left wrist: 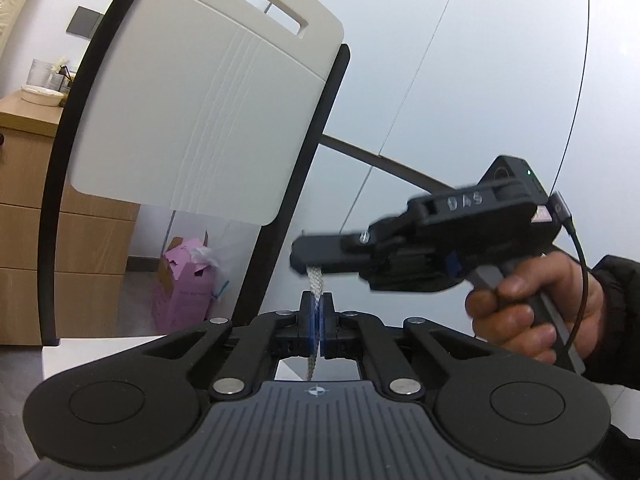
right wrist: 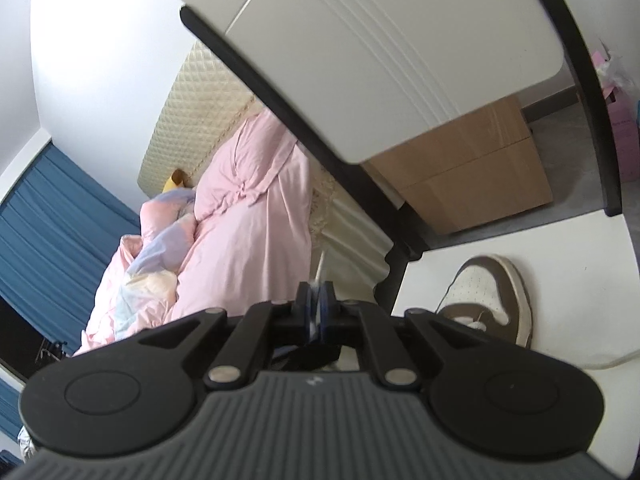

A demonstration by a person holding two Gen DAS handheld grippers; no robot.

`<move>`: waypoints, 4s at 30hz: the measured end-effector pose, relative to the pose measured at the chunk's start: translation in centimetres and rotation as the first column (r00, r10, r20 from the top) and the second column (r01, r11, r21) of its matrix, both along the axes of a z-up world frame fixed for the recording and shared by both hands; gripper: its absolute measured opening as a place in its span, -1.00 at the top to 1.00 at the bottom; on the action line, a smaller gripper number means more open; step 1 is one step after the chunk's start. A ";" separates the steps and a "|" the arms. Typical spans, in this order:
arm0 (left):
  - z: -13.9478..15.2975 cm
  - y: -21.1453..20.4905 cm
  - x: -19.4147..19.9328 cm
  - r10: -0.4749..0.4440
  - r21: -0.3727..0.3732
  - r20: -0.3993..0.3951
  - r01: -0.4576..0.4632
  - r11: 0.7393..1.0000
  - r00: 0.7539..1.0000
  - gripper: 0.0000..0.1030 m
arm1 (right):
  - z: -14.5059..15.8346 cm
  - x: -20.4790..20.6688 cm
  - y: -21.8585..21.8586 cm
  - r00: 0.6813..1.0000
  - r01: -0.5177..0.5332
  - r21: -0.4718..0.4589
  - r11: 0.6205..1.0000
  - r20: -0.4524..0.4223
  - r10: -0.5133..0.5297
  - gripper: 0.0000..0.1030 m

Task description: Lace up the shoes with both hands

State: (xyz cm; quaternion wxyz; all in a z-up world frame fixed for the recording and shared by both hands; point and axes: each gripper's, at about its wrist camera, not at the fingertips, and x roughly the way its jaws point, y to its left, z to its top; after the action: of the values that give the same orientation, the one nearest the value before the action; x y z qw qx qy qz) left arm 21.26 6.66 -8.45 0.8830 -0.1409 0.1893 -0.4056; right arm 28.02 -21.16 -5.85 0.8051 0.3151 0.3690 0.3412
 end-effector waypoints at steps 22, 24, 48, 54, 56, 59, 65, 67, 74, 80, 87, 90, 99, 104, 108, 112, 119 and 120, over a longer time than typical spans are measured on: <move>0.5 -0.2 0.6 0.015 -0.008 -0.055 -0.016 1.000 0.998 0.23 | 0.1 0.9 -1.4 0.997 0.068 0.013 0.998 -0.028 -0.068 0.94; 0.6 -0.2 0.6 0.017 -0.016 -0.052 -0.018 1.000 0.999 0.24 | 0.0 0.8 -1.1 0.998 0.058 0.002 0.998 -0.027 -0.058 0.94; 3.8 11.8 -0.3 0.558 0.007 0.077 -0.560 0.828 0.826 0.93 | -3.9 -0.7 -1.1 0.997 0.055 -0.103 0.993 -0.048 -0.060 0.83; 4.9 11.7 -0.9 0.662 0.111 0.221 -0.693 0.712 0.716 0.93 | -7.1 -1.5 -1.4 0.995 0.083 -0.155 0.984 -0.047 -0.091 0.44; 4.8 11.0 -0.8 0.642 0.148 0.235 -0.679 0.719 0.730 0.93 | -7.9 -1.7 -1.5 0.993 0.102 -0.169 0.980 -0.044 -0.111 0.38; 4.4 8.9 -0.5 0.569 0.210 0.255 -0.619 0.757 0.782 0.93 | -8.4 -2.0 -1.3 0.993 0.110 -0.194 0.975 -0.031 -0.118 0.37; 2.5 4.2 -0.1 0.446 0.346 0.252 -0.511 0.787 0.859 0.93 | -8.2 -2.3 0.0 0.995 0.095 -0.253 0.963 0.016 -0.094 0.10; 1.5 3.1 -0.3 0.417 0.391 0.239 -0.480 0.786 0.877 0.93 | -8.4 -2.2 0.6 0.997 0.071 -0.272 0.960 0.014 -0.070 0.00; 0.5 1.3 -1.8 0.336 0.491 0.212 -0.398 0.775 0.918 0.92 | -9.0 -2.2 2.4 0.999 0.042 -0.359 0.932 0.030 -0.034 -0.05; 0.3 1.1 -3.4 0.316 0.489 0.183 -0.365 0.792 0.931 0.92 | -10.0 -1.6 4.3 0.998 0.012 -0.452 0.892 0.065 0.019 -0.04; -0.8 0.7 -3.8 0.286 0.524 0.141 -0.317 0.790 0.948 0.92 | -10.7 -1.1 4.9 0.994 -0.006 -0.496 0.868 0.092 0.060 0.42; -1.0 0.3 -4.1 0.268 0.533 0.135 -0.298 0.792 0.954 0.92 | -10.9 -0.6 4.7 0.993 -0.035 -0.474 0.880 0.081 0.083 0.43; -2.3 -1.3 -4.9 0.215 0.591 0.115 -0.241 0.770 0.970 0.92 | -11.2 0.0 5.5 0.983 -0.111 -0.429 0.897 0.085 0.163 0.43; -2.9 -1.4 -4.9 0.206 0.600 0.111 -0.231 0.766 0.972 0.92 | -11.0 -0.2 4.6 0.994 -0.075 -0.360 0.930 0.050 0.099 0.37; -3.4 -1.7 -4.5 0.183 0.613 0.098 -0.204 0.763 0.978 0.92 | -10.5 -1.0 3.5 0.999 -0.033 -0.303 0.952 0.028 0.043 0.35; -3.8 -2.2 -4.3 0.153 0.615 0.087 -0.174 0.769 0.984 0.92 | -9.7 -1.9 2.8 0.999 -0.006 -0.265 0.964 0.042 0.018 0.21; -3.8 -2.6 -4.2 0.129 0.616 0.086 -0.155 0.772 0.988 0.92 | -9.6 -2.4 3.1 0.998 -0.022 -0.298 0.954 0.049 0.038 0.16; -3.8 -2.6 -4.2 0.127 0.616 0.087 -0.154 0.773 0.988 0.92 | -9.6 -2.5 3.2 0.998 -0.023 -0.310 0.951 0.051 0.041 0.16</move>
State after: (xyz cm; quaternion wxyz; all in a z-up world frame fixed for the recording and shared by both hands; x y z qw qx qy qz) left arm 17.09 4.03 -12.27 0.9116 0.1516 0.2832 -0.2565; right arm 25.56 -17.95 -15.45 0.8490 0.1694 0.3998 0.3012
